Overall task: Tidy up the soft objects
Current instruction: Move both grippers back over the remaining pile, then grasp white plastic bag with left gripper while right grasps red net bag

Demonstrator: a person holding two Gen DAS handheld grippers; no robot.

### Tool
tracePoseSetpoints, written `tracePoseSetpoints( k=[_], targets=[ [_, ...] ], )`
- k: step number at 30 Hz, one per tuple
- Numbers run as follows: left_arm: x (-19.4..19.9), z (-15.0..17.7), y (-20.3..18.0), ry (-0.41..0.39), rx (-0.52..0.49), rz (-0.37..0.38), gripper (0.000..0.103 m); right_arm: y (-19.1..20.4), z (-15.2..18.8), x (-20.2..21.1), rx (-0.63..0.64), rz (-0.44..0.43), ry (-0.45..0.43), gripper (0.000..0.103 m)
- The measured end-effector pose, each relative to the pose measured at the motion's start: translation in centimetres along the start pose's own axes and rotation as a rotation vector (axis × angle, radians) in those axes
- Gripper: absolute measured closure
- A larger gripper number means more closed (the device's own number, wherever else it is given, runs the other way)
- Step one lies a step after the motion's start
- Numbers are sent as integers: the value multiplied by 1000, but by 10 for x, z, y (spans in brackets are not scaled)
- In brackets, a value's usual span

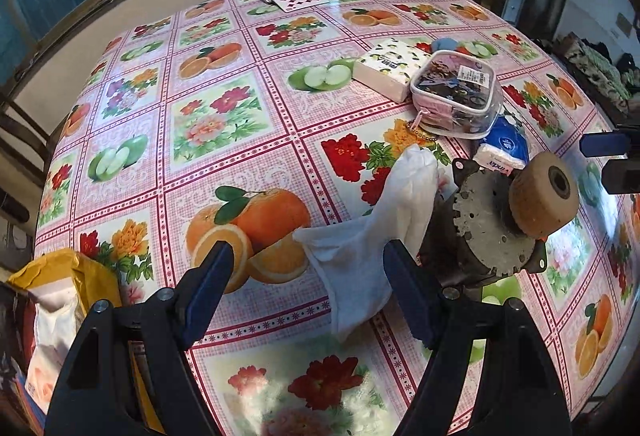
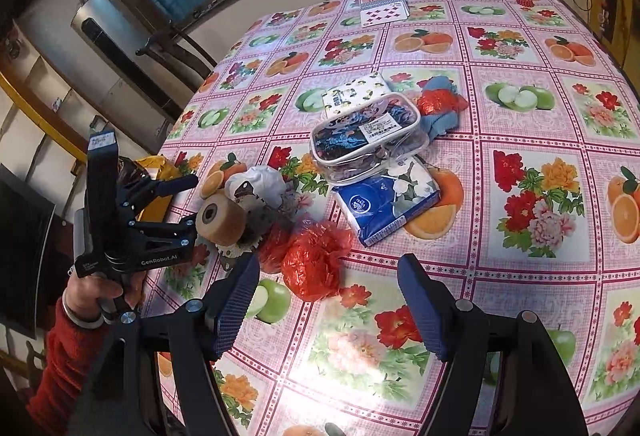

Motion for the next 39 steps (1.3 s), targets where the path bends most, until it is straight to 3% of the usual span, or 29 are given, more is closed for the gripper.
tracePoseSetpoints(
  k=[8, 11, 22, 25, 39],
  targets=[
    [13, -2, -3, -24, -80, 71, 26, 2, 9, -13, 10, -10, 46, 29],
    [13, 0, -5, -17, -143, 59, 26, 5, 11, -14, 4, -28, 54, 29],
    [2, 7, -35, 22, -271, 164, 26, 7, 13, -25, 20, -16, 72, 29],
    [-7, 5, -37, 46, -311, 132, 26, 8, 17, -33, 52, 8, 94, 29],
    [-32, -14, -31, 67, -307, 155, 26, 26, 16, -73, 303, 167, 172, 29]
  ],
)
Point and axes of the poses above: each gripper's, at about its wrist camera, not at the fingertips, and x roughly against the way its jaws point, y to its left, z to its underside, the point moved 8 cm from there along -x, roughly the way its jaws point, and after that the axes turned 3 degrees about -z, right-handed, at the moved point
